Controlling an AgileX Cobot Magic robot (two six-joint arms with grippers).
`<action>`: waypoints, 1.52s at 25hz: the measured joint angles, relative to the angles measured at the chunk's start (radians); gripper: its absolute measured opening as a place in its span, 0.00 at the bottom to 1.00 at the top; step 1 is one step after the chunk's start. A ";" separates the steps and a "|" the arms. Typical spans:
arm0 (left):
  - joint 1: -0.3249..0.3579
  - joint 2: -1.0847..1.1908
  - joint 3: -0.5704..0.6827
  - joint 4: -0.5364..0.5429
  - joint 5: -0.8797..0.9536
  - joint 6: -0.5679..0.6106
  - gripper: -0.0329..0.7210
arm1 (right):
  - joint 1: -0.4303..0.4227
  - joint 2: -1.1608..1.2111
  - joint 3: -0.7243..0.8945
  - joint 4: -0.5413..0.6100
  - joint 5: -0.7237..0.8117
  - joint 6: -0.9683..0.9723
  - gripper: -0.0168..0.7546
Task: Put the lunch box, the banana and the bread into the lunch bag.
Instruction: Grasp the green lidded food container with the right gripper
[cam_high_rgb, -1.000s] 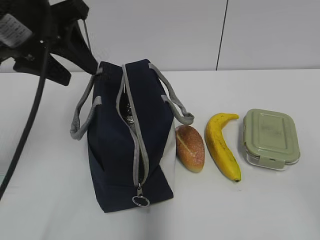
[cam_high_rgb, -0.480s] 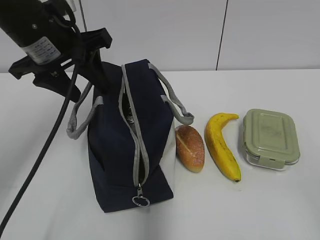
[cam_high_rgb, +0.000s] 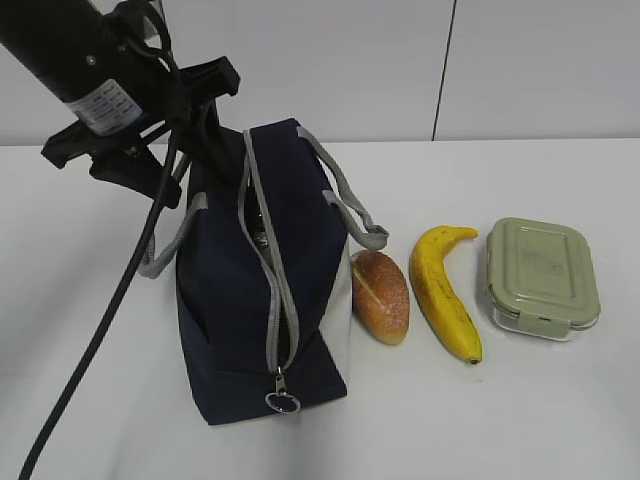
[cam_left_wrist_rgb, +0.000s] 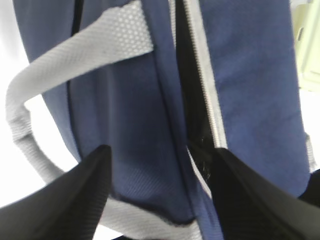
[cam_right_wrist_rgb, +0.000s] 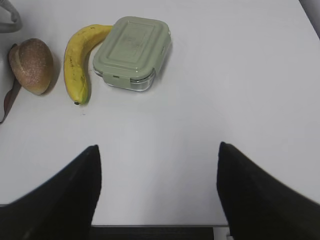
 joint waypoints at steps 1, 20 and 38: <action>0.000 0.000 0.000 -0.002 -0.003 0.000 0.62 | 0.000 0.000 0.000 0.000 0.000 0.000 0.73; 0.000 0.044 0.000 0.018 0.004 -0.005 0.29 | 0.000 0.000 0.000 0.000 0.000 0.000 0.73; 0.000 0.044 0.000 0.066 0.048 0.045 0.04 | 0.000 0.000 0.000 0.000 -0.002 0.000 0.73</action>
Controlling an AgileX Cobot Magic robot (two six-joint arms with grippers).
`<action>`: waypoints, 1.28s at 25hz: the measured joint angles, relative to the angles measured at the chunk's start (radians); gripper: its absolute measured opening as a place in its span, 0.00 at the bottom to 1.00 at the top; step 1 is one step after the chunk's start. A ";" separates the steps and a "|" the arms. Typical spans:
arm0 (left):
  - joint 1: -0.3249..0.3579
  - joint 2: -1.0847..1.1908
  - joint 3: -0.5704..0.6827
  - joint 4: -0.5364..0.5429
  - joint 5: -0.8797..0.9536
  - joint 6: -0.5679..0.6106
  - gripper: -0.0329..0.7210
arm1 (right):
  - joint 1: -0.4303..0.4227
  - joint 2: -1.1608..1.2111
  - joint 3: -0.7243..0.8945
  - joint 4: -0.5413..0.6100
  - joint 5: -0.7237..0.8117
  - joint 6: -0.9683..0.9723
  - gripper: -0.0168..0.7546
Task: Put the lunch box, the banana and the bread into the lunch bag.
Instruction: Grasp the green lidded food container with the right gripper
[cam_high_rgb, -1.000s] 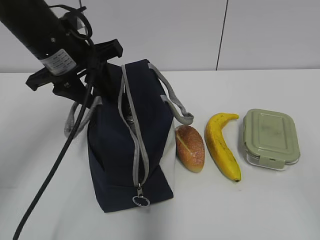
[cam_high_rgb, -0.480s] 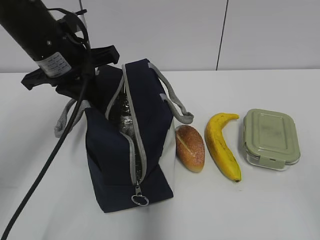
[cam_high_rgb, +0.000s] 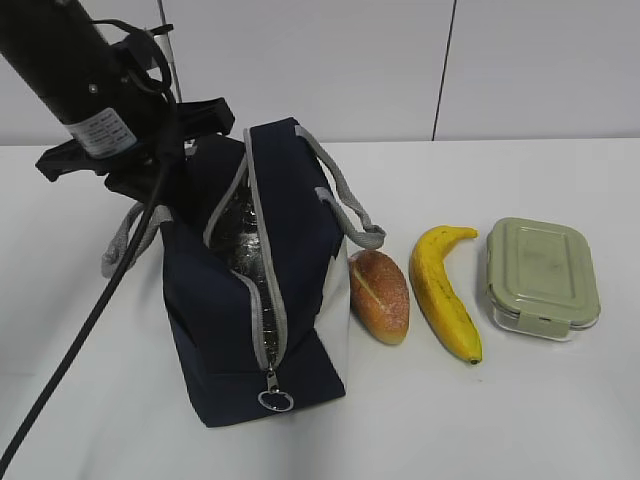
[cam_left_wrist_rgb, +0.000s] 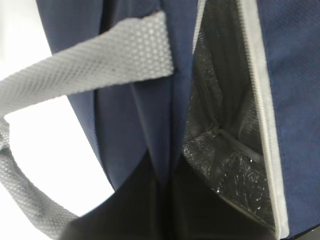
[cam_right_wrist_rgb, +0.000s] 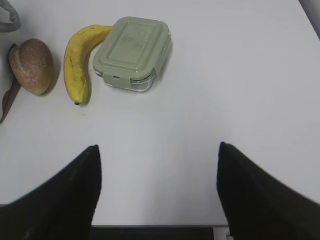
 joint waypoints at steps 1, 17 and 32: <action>0.000 0.000 0.000 0.001 0.003 0.000 0.04 | 0.000 0.000 0.000 0.000 0.000 0.000 0.73; 0.000 0.000 0.000 -0.010 0.008 0.000 0.04 | 0.000 0.000 0.000 0.000 0.000 0.000 0.73; 0.000 0.000 0.000 -0.014 0.008 0.000 0.04 | 0.004 0.408 -0.034 0.040 -0.138 0.000 0.73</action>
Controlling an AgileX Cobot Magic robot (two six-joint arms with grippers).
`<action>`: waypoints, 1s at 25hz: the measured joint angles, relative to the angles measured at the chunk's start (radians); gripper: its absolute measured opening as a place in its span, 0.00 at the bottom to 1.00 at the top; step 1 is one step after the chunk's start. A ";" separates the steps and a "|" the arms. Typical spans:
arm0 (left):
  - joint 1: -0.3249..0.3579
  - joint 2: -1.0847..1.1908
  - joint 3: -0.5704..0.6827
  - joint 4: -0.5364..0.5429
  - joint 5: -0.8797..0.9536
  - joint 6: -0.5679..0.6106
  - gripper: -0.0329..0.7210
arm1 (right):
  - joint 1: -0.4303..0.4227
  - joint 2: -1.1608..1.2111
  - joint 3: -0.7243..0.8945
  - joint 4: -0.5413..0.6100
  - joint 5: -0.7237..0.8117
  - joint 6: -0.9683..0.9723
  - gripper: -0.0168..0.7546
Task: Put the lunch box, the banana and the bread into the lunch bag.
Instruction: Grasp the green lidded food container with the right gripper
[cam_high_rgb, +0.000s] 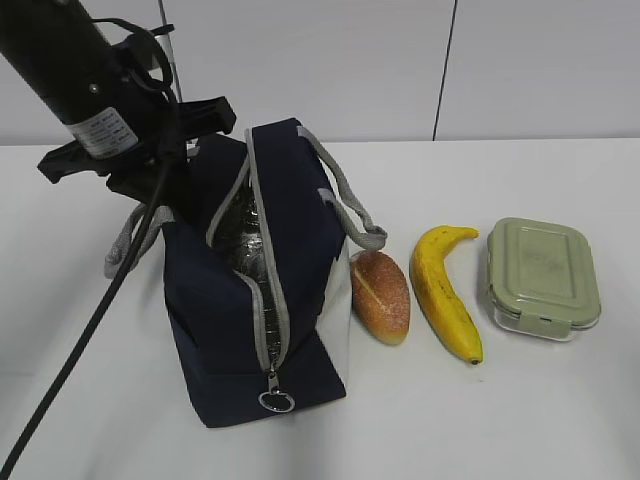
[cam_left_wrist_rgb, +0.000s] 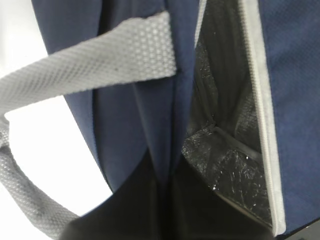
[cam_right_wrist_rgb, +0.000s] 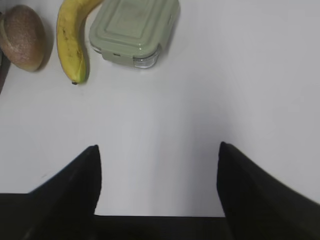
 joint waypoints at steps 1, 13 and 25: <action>0.000 0.000 0.000 0.000 0.000 0.000 0.04 | 0.005 0.037 0.000 0.003 -0.027 0.000 0.73; 0.000 0.000 0.000 0.001 -0.001 0.000 0.04 | 0.007 0.449 -0.126 0.077 -0.169 -0.025 0.73; 0.000 0.000 0.000 0.003 -0.002 0.000 0.04 | -0.149 0.882 -0.325 0.428 -0.197 -0.376 0.73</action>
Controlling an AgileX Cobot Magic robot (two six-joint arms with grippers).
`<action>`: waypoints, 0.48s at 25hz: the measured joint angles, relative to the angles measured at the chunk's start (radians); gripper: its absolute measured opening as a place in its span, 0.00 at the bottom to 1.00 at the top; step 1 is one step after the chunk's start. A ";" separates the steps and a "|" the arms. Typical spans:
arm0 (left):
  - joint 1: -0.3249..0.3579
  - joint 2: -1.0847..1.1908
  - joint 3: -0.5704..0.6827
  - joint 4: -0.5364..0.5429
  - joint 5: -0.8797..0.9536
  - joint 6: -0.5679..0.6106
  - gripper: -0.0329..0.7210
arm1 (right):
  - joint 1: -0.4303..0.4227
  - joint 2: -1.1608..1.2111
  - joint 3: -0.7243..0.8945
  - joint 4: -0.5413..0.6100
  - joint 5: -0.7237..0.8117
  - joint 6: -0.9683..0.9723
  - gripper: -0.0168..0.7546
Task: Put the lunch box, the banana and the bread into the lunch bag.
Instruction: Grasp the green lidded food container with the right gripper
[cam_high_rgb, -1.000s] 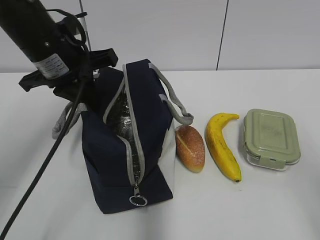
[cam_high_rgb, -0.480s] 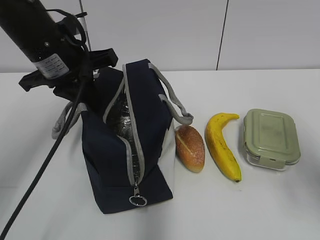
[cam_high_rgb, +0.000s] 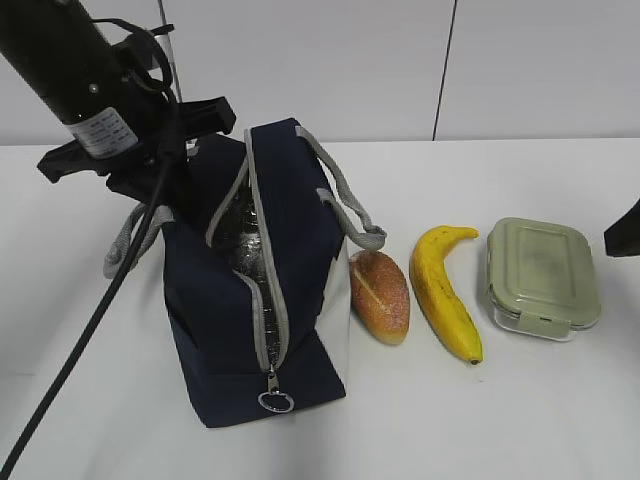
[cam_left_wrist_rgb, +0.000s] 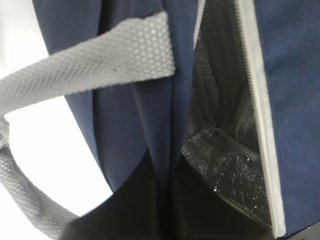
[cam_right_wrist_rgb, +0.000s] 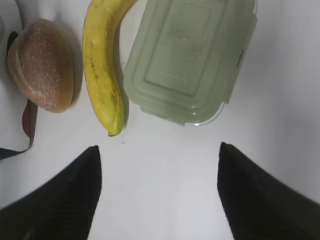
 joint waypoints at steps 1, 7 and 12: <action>0.000 0.000 0.000 0.000 0.000 0.000 0.04 | -0.030 0.024 -0.005 0.033 0.000 -0.029 0.73; 0.000 0.000 0.000 0.000 0.000 0.000 0.04 | -0.101 0.155 -0.016 0.153 0.000 -0.138 0.73; 0.000 0.000 0.000 0.000 0.000 0.000 0.04 | -0.103 0.288 -0.070 0.162 0.013 -0.158 0.73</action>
